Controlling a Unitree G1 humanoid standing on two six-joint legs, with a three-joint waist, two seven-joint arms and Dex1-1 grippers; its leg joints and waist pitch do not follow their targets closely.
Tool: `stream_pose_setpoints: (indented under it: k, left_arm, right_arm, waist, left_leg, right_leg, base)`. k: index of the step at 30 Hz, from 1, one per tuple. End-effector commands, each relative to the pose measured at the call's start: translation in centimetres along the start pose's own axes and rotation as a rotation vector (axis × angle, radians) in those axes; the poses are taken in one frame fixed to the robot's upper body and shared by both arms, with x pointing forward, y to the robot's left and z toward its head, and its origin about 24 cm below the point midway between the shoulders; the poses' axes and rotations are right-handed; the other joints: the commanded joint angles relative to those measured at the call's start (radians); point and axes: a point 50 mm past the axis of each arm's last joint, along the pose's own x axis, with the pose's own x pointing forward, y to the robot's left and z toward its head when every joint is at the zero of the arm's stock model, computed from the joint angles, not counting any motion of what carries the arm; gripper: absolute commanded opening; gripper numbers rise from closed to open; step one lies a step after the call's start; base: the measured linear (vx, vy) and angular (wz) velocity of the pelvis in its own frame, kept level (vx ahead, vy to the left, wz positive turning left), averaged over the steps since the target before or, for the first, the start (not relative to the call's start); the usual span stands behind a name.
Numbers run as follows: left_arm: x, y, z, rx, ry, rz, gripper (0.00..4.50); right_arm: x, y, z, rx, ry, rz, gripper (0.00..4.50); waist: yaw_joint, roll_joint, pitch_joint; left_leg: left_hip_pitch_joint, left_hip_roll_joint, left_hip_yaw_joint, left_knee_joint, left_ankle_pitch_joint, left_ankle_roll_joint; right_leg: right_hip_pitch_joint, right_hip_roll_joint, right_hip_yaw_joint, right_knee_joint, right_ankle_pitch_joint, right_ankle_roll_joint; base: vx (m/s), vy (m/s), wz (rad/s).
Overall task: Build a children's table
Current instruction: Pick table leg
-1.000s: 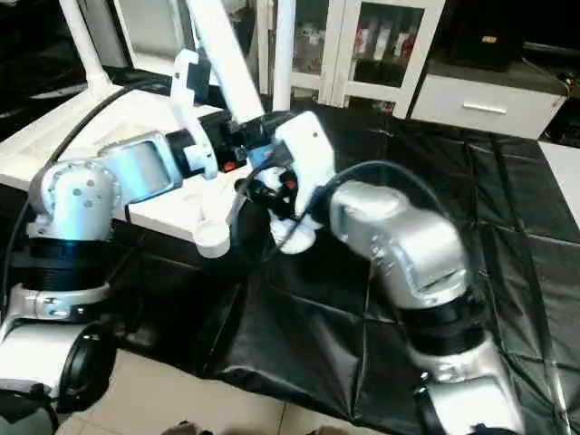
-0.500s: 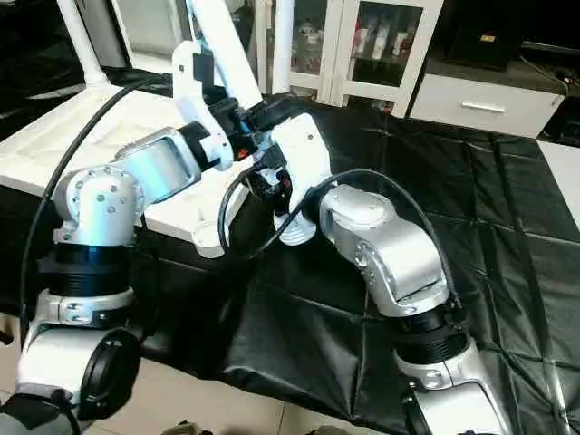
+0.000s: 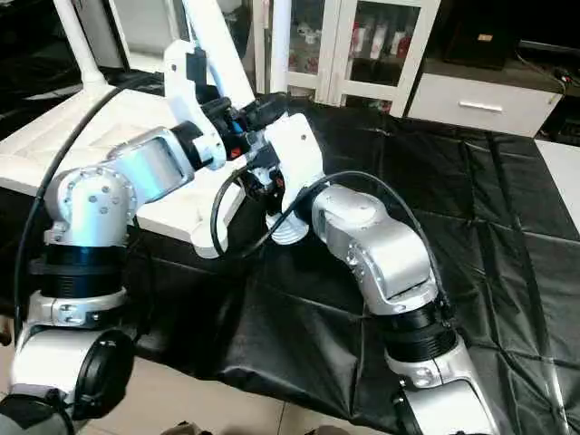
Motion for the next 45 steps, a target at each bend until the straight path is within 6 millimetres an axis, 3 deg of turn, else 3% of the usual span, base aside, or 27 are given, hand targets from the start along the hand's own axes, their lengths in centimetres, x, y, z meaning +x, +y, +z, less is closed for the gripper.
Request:
stream_pose_setpoints:
  k: [1, 10, 17, 25, 26, 32, 37, 38, 45]
  left_arm:
    - [-0.9, 0.5, 0.1, -0.014, 0.049, -0.042, 1.77]
    - [-1.8, -1.0, 0.8, 0.028, 0.162, -0.326, 1.75]
    - [-2.2, -1.2, 0.9, 0.113, 0.232, -0.450, 1.75]
    - [-2.0, -2.1, 0.6, 0.189, 0.265, -0.514, 1.75]
    - [-1.9, -2.1, 0.5, 0.195, 0.269, -0.519, 1.75]
    - [-1.9, -2.4, 0.4, 0.208, 0.277, -0.547, 1.75]
    - [-1.9, -2.4, 0.4, 0.217, 0.281, -0.560, 1.75]
    - [-2.0, -2.4, 0.4, 0.219, 0.281, -0.568, 1.75]
    - [-1.9, -2.7, 0.6, 0.205, 0.268, -0.592, 1.75]
  right_arm:
    - [-1.4, -1.6, 2.1, 0.095, -0.077, 0.044, 2.74]
    - [-4.1, -3.1, 2.6, 0.214, 0.069, 0.342, 3.46]
    - [-5.2, -3.4, 2.1, 0.179, 0.213, 0.434, 3.98]
    - [-4.5, -2.1, 1.4, 0.189, 0.238, 0.503, 4.00]
    - [-4.4, -1.9, 1.2, 0.192, 0.239, 0.510, 4.00]
    - [-3.9, -1.2, 0.5, 0.200, 0.250, 0.522, 4.00]
    - [-4.1, -0.9, 0.0, 0.202, 0.272, 0.538, 4.00]
    - [-4.2, -0.9, -0.2, 0.205, 0.278, 0.539, 4.00]
    - [-4.2, -0.7, -0.4, 0.223, 0.266, 0.538, 4.00]
  waist:
    - [-0.001, 0.007, -0.072]
    - [0.013, 0.003, -0.073]
    - [0.013, -0.003, -0.071]
    - [0.015, -0.003, -0.074]
    - [0.016, -0.009, -0.074]
    - [0.015, -0.002, -0.073]
    - [0.016, -0.005, -0.074]
    - [0.016, 0.000, -0.073]
    - [0.015, 0.000, -0.073]
  left_leg:
    - [0.009, 0.017, 0.000, -0.077, -0.158, -0.024]
    - [0.006, 0.021, 0.005, -0.074, -0.105, -0.003]
    - [0.006, 0.022, 0.006, -0.073, -0.108, -0.005]
    - [0.005, 0.024, 0.007, -0.072, -0.088, -0.004]
    - [0.005, 0.025, 0.008, -0.072, -0.090, -0.003]
    - [0.006, 0.025, 0.007, -0.073, -0.092, -0.013]
    - [0.005, 0.024, 0.007, -0.073, -0.081, -0.011]
    - [0.005, 0.024, 0.007, -0.073, -0.090, -0.013]
    - [0.007, 0.024, 0.007, -0.073, -0.102, -0.017]
  right_leg:
    - [0.061, -0.037, 0.036, -0.058, -0.111, -0.208]
    - [0.066, -0.043, 0.035, -0.055, -0.074, -0.247]
    - [0.064, -0.045, 0.035, -0.061, -0.137, -0.238]
    - [0.065, -0.047, 0.035, -0.054, -0.095, -0.263]
    - [0.065, -0.047, 0.035, -0.053, -0.100, -0.263]
    - [0.064, -0.047, 0.036, -0.054, -0.111, -0.254]
    - [0.066, -0.046, 0.036, -0.052, -0.090, -0.255]
    - [0.065, -0.046, 0.035, -0.054, -0.098, -0.255]
    - [0.064, -0.046, 0.036, -0.054, -0.102, -0.259]
  base:
    - [0.000, 0.000, 0.00]
    - [0.000, 0.000, 0.00]
    - [0.000, 0.000, 0.00]
    - [0.000, 0.000, 0.00]
    - [0.000, 0.000, 0.00]
    - [0.000, 0.000, 0.00]
    - [0.000, 0.000, 0.00]
    - [0.000, 0.000, 0.00]
    - [0.000, 0.000, 0.00]
